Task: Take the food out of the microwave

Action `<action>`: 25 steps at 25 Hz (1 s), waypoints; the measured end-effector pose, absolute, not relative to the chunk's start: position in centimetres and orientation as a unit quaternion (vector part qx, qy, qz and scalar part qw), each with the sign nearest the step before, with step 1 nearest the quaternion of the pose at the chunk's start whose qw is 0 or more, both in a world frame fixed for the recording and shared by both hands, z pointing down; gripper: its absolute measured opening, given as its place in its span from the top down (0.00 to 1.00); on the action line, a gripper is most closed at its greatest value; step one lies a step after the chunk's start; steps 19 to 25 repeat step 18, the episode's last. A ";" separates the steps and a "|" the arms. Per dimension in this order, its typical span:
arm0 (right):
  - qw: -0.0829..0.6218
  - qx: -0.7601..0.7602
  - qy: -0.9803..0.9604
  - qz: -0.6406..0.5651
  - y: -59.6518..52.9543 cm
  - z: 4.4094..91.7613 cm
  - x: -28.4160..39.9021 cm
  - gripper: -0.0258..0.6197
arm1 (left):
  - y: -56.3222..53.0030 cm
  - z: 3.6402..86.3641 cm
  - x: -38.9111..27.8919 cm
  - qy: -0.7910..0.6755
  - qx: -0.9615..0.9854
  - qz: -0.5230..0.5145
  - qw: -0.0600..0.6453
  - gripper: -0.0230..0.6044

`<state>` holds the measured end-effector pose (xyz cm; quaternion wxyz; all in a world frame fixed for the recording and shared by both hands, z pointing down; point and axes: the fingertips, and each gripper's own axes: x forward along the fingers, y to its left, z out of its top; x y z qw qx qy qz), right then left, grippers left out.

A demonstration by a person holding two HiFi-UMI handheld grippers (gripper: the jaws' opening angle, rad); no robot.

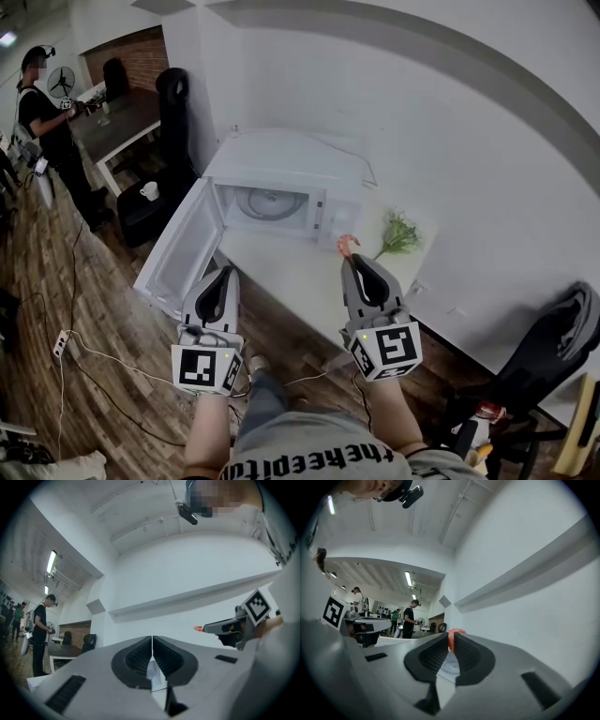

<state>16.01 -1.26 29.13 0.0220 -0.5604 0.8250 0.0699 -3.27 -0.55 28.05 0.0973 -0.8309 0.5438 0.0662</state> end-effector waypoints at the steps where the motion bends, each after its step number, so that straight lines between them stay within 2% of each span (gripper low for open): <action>1: 0.022 -0.560 0.825 0.070 -1.2 29.2 16.1 0.90 | -0.5 28.1 -3.2 0.544 -0.831 0.066 0.097 0.95; 25: 0.024 -0.560 0.826 0.064 -0.5 29.4 16.9 0.90 | 0.3 28.1 -2.6 0.554 -0.825 0.062 0.098 0.95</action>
